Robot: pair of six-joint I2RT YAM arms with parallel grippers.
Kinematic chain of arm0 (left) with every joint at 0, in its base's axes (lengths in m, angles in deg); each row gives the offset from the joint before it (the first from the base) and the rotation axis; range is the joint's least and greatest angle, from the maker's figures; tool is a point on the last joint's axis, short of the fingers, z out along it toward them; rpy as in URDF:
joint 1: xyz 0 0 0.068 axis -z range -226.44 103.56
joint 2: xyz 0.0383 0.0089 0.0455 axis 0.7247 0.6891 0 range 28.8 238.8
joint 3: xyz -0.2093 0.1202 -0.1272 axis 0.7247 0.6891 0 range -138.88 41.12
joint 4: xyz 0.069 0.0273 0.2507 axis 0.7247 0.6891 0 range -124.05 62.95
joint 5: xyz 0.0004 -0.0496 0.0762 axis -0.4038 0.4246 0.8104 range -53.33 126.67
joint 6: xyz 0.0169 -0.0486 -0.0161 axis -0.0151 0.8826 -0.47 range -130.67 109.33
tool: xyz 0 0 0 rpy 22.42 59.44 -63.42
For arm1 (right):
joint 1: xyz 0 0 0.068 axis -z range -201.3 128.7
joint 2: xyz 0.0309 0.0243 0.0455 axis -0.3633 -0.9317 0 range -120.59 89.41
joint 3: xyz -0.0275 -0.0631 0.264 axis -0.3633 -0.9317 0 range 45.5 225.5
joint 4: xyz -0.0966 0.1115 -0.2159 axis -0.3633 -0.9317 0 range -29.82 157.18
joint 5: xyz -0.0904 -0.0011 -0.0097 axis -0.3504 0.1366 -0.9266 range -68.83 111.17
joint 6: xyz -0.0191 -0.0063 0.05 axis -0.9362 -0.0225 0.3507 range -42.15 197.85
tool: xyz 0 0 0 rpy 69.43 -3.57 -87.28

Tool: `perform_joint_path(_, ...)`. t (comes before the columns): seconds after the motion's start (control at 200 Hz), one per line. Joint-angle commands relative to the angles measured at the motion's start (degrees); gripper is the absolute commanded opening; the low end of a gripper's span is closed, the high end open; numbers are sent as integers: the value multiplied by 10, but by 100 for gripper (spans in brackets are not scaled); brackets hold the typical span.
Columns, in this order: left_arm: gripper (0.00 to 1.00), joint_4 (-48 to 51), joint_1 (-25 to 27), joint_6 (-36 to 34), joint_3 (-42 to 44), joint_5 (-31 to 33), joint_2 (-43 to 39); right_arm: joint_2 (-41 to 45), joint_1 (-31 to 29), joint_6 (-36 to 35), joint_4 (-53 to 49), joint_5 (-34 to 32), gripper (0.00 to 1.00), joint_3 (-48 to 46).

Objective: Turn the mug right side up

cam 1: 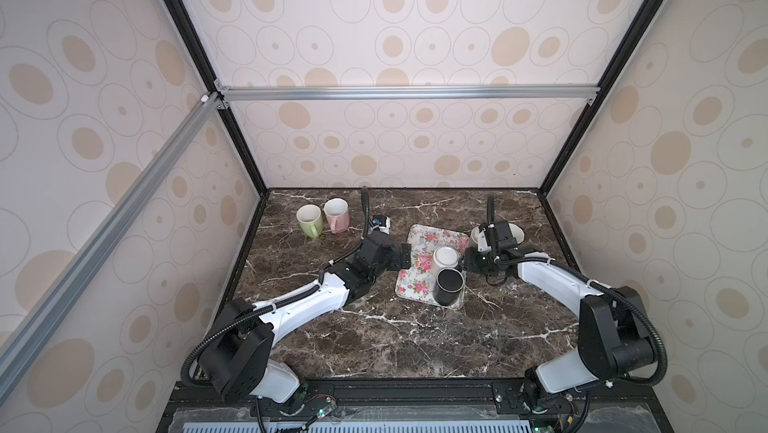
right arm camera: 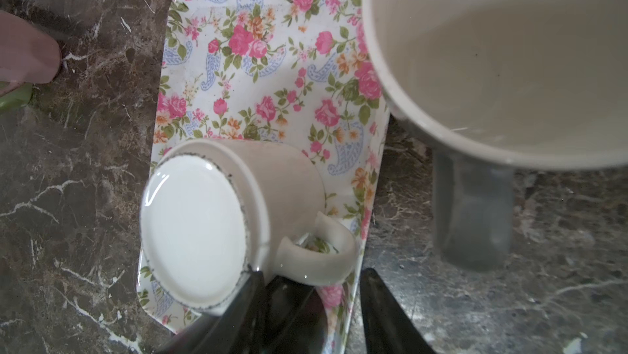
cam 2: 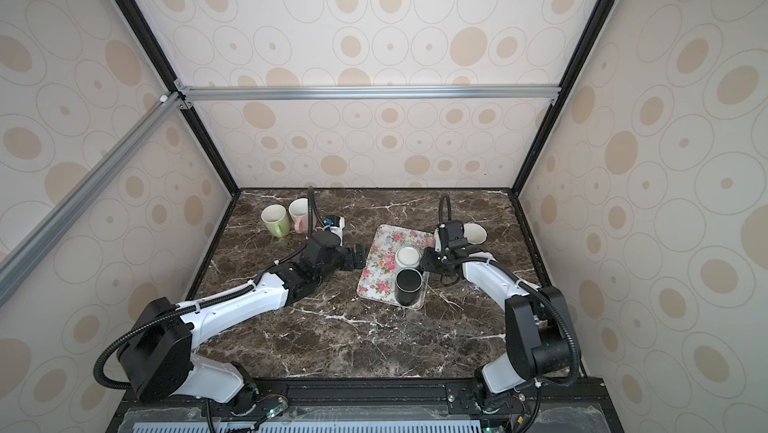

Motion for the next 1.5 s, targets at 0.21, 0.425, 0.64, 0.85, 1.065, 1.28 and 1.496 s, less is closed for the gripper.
perform_joint_path(0.21, 98, -7, 4, 11, 2, 3, 11, -20, -4, 21, 10, 40, 48, 19)
perform_joint_path(0.425, 98, -7, 4, 7, 0, 4, 16, -20, -4, 7, -23, 6, 48, 12)
perform_joint_path(0.64, 98, -6, 4, 4, -7, 4, 23, 14, -4, -10, -43, -30, 46, -21)
perform_joint_path(0.85, 98, -9, 4, 0, -14, 4, 29, 70, -4, -7, -61, -43, 44, -64)
perform_joint_path(1.065, 98, -8, 4, -5, -31, -4, 42, 129, -3, -3, -95, -58, 44, -91)
perform_joint_path(1.28, 98, -20, 4, -3, -37, -16, 42, 202, -39, 25, -83, -36, 44, -154)
perform_joint_path(1.496, 98, -1, 4, -27, -64, -29, 40, 282, -56, 36, -117, -27, 49, -183)
